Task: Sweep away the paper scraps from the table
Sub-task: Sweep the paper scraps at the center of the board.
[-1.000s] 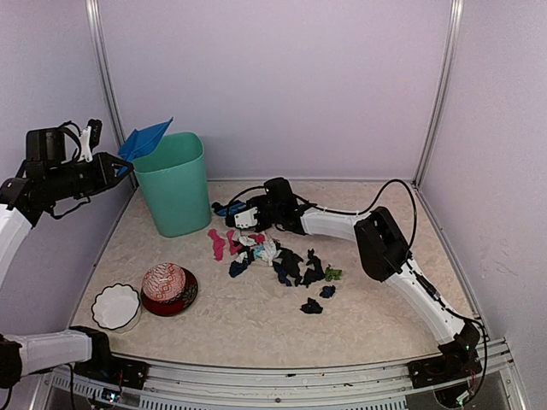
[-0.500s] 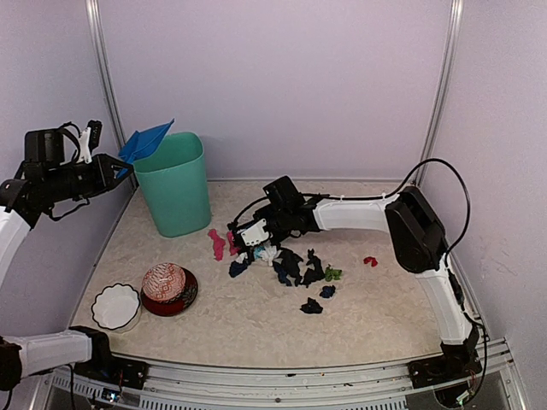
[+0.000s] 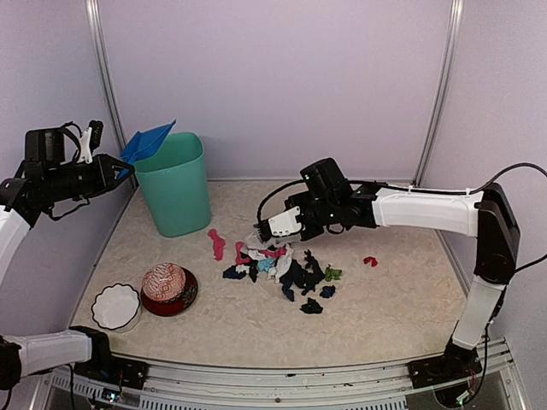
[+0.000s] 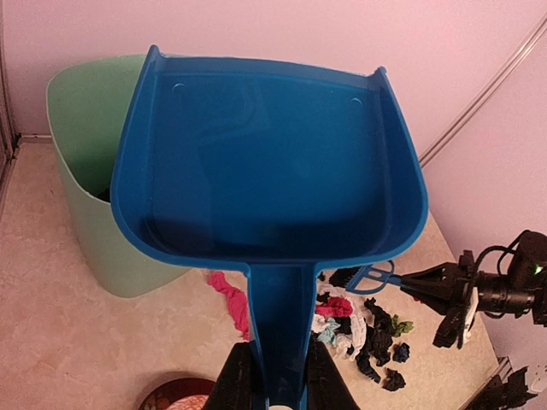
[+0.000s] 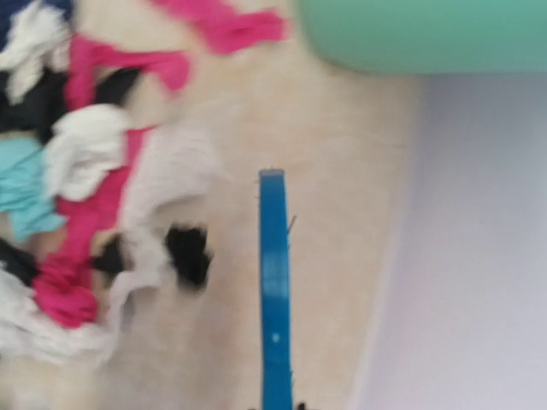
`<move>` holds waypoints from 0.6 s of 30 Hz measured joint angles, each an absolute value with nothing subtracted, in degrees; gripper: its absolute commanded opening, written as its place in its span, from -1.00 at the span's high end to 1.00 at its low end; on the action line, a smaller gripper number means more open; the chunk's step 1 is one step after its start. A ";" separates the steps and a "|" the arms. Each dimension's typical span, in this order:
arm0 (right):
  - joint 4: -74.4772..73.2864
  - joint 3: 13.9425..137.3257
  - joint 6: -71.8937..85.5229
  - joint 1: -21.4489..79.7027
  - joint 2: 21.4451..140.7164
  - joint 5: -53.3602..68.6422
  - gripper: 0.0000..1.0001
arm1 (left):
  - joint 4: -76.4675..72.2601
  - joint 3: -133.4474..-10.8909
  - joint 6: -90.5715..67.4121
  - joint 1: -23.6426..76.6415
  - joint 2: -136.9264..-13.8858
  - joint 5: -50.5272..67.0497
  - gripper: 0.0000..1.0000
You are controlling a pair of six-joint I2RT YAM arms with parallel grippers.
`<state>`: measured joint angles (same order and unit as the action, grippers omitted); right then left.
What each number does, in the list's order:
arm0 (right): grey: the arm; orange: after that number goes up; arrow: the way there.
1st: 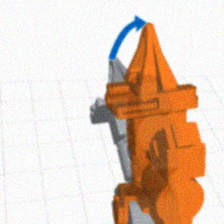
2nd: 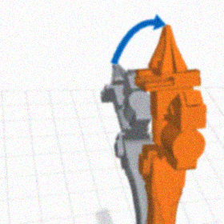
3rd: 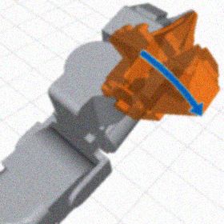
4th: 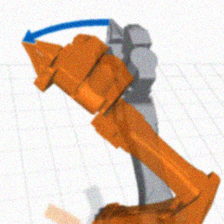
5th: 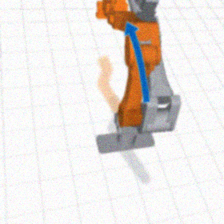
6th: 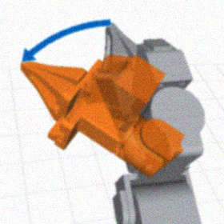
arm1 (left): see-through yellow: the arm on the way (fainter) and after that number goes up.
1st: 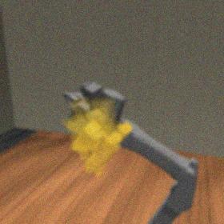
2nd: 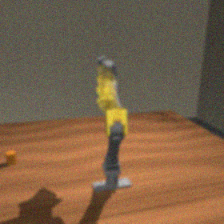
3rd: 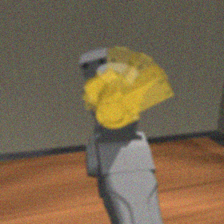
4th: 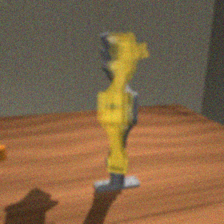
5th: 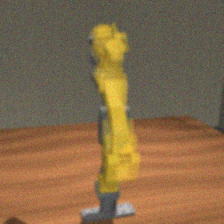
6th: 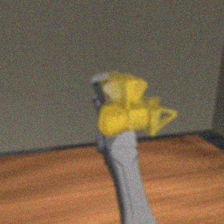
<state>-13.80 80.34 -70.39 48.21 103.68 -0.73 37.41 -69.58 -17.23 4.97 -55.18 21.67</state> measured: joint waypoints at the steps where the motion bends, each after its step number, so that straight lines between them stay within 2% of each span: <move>1: -13.58 80.18 -69.95 48.21 102.39 -0.82 1.00 | 37.56 -69.65 -17.12 4.99 -55.18 21.67 1.00; 8: -8.51 79.33 -67.05 48.34 99.33 0.12 1.00 | 39.05 -69.93 -16.23 5.96 -55.55 21.28 1.00; 18: 1.54 83.66 -63.44 51.66 112.05 0.14 1.00 | 40.53 -70.43 -15.97 6.87 -55.61 19.81 1.00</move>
<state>1.54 83.66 -63.44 51.66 112.05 0.14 40.53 -70.43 -15.97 6.87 -55.61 19.81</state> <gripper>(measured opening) 0.042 0.149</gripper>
